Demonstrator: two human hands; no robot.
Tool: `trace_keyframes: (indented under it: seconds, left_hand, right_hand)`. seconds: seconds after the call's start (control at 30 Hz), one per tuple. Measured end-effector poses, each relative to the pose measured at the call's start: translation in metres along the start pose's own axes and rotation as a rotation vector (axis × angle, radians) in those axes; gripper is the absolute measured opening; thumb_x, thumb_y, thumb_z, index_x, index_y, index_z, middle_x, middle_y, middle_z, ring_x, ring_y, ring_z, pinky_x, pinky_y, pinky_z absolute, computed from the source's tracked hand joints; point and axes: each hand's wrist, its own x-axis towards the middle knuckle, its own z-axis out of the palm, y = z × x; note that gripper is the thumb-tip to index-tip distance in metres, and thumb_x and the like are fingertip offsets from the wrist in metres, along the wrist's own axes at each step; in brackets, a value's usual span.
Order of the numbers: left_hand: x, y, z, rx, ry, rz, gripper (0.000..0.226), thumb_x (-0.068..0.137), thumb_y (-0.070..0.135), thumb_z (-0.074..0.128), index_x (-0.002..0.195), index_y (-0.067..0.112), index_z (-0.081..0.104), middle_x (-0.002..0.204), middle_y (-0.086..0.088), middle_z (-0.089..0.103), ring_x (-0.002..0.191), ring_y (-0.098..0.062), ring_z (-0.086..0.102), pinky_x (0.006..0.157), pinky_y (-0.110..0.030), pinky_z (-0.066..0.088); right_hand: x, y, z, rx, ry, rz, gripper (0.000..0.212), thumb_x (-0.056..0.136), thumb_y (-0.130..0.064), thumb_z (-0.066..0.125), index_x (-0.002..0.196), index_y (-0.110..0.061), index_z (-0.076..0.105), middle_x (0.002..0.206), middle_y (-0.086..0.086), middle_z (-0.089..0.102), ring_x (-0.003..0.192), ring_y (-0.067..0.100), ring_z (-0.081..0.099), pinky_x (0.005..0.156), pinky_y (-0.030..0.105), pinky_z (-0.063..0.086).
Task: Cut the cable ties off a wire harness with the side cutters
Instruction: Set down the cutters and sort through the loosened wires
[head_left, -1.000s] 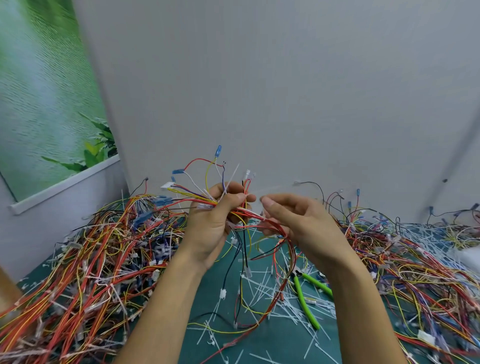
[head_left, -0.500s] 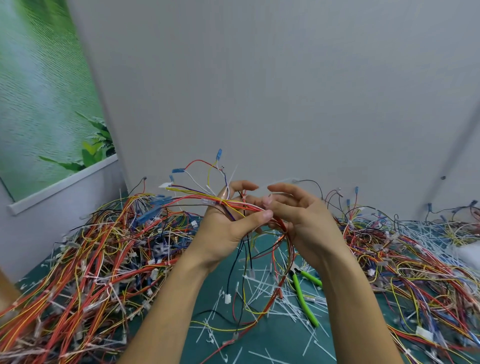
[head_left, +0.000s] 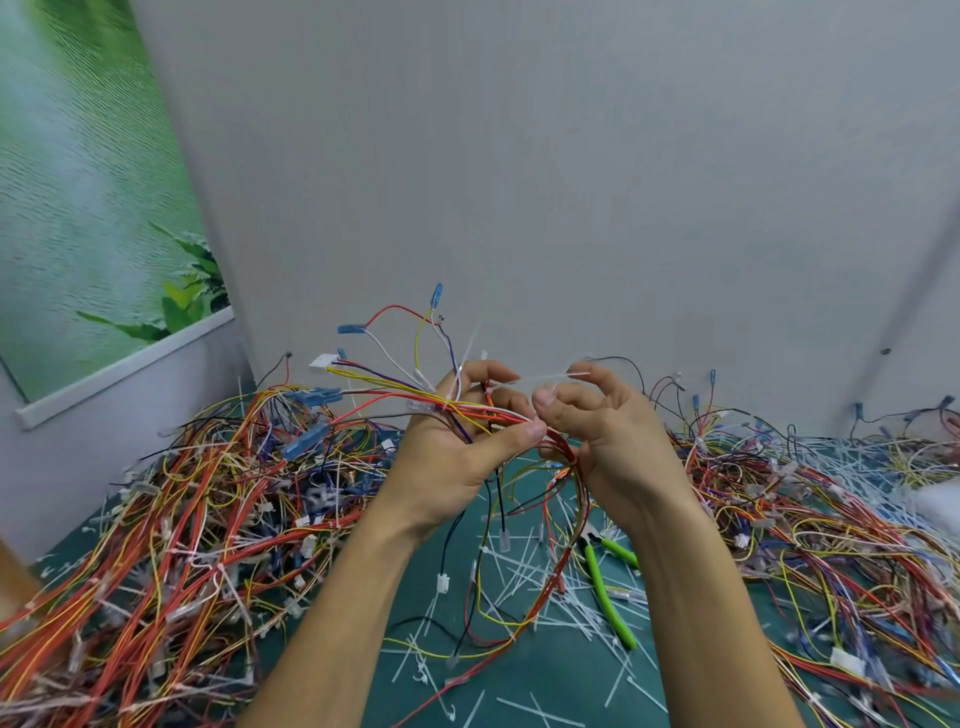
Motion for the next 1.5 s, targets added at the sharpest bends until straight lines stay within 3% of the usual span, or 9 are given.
trace_keyframes:
  seconds: [0.33,0.47,0.57,0.7,0.87,1.0,1.17,1.33,1.5]
  left_hand:
    - [0.0,-0.002,-0.001,-0.039,0.014,-0.014,0.032,0.081,0.005,0.077,0.107,0.014,0.061,0.089,-0.003,0.07,0.085,-0.017,0.069,0.081,-0.024,0.055]
    - [-0.001,0.006,-0.007,-0.159,-0.018,-0.022,0.036,0.08,0.002,0.076,0.11,0.012,0.06,0.089,-0.005,0.069,0.084,-0.022,0.068,0.081,-0.028,0.056]
    - [0.0,0.015,-0.014,-0.299,-0.001,0.008,0.042,0.081,0.001,0.075,0.116,0.011,0.055,0.091,-0.002,0.068,0.075,-0.018,0.068,0.072,-0.027,0.057]
    - [0.002,0.021,-0.021,-0.426,0.075,0.009,0.042,0.079,0.01,0.075,0.116,0.014,0.056,0.095,-0.002,0.066,0.073,-0.018,0.067,0.064,-0.03,0.056]
    - [0.001,0.022,-0.023,-0.451,0.135,-0.05,0.041,0.078,0.016,0.076,0.115,0.016,0.059,0.094,-0.005,0.061,0.066,-0.016,0.064,0.058,-0.025,0.053]
    - [0.001,0.024,-0.02,-0.368,0.131,-0.068,0.043,0.079,0.024,0.078,0.114,0.013,0.056,0.076,-0.008,0.066,0.058,-0.017,0.061,0.048,-0.021,0.046]
    - [0.002,0.027,-0.021,-0.318,0.181,-0.085,0.034,0.08,0.029,0.077,0.104,0.012,0.062,0.079,-0.014,0.069,0.059,-0.022,0.067,0.043,-0.024,0.044]
    - [0.001,0.028,-0.021,-0.249,0.13,-0.1,0.012,0.083,0.029,0.078,0.092,0.023,0.074,0.085,-0.018,0.073,0.065,-0.027,0.069,0.051,-0.028,0.052]
    - [0.001,0.025,-0.012,-0.09,0.086,-0.097,0.01,0.08,0.017,0.078,0.087,0.01,0.08,0.093,-0.017,0.076,0.087,-0.027,0.073,0.069,-0.031,0.057]
  right_hand:
    - [0.004,0.009,-0.002,-0.03,0.008,-0.101,0.042,0.083,0.019,0.067,0.106,-0.012,0.051,0.076,0.003,0.072,0.069,0.017,0.072,0.053,0.03,0.057]
    - [0.004,0.005,-0.004,-0.043,-0.06,-0.051,0.05,0.078,-0.007,0.077,0.122,-0.01,0.052,0.082,0.008,0.076,0.067,0.016,0.072,0.058,0.024,0.057]
    - [0.002,-0.001,-0.016,-0.124,-0.134,-0.005,0.039,0.09,-0.026,0.067,0.122,-0.007,0.057,0.086,0.015,0.073,0.069,0.017,0.072,0.064,0.027,0.06]
    - [-0.003,-0.001,-0.024,-0.237,-0.361,0.057,0.039,0.105,-0.028,0.053,0.128,0.002,0.061,0.106,0.023,0.074,0.101,0.032,0.072,0.078,0.033,0.059]
    - [-0.003,0.006,-0.012,-0.157,-0.495,0.116,0.039,0.104,-0.017,0.045,0.13,0.008,0.06,0.116,0.024,0.072,0.091,0.024,0.066,0.061,0.027,0.042]
    - [-0.002,0.01,-0.01,-0.027,-0.478,0.123,0.031,0.099,-0.014,0.052,0.119,-0.003,0.072,0.105,0.019,0.075,0.087,0.02,0.065,0.059,0.026,0.042]
    - [0.0,0.009,-0.008,-0.018,-0.395,0.092,0.021,0.091,-0.015,0.067,0.107,-0.008,0.078,0.103,0.016,0.075,0.075,0.015,0.068,0.056,0.022,0.047]
    - [0.001,0.006,-0.006,-0.006,-0.24,0.027,0.019,0.073,-0.014,0.084,0.092,-0.019,0.082,0.093,0.009,0.077,0.072,0.015,0.073,0.058,0.022,0.055]
    - [0.002,0.005,-0.01,-0.086,-0.107,-0.072,0.02,0.068,-0.017,0.083,0.088,-0.021,0.083,0.091,0.006,0.079,0.079,0.014,0.075,0.073,0.022,0.06]
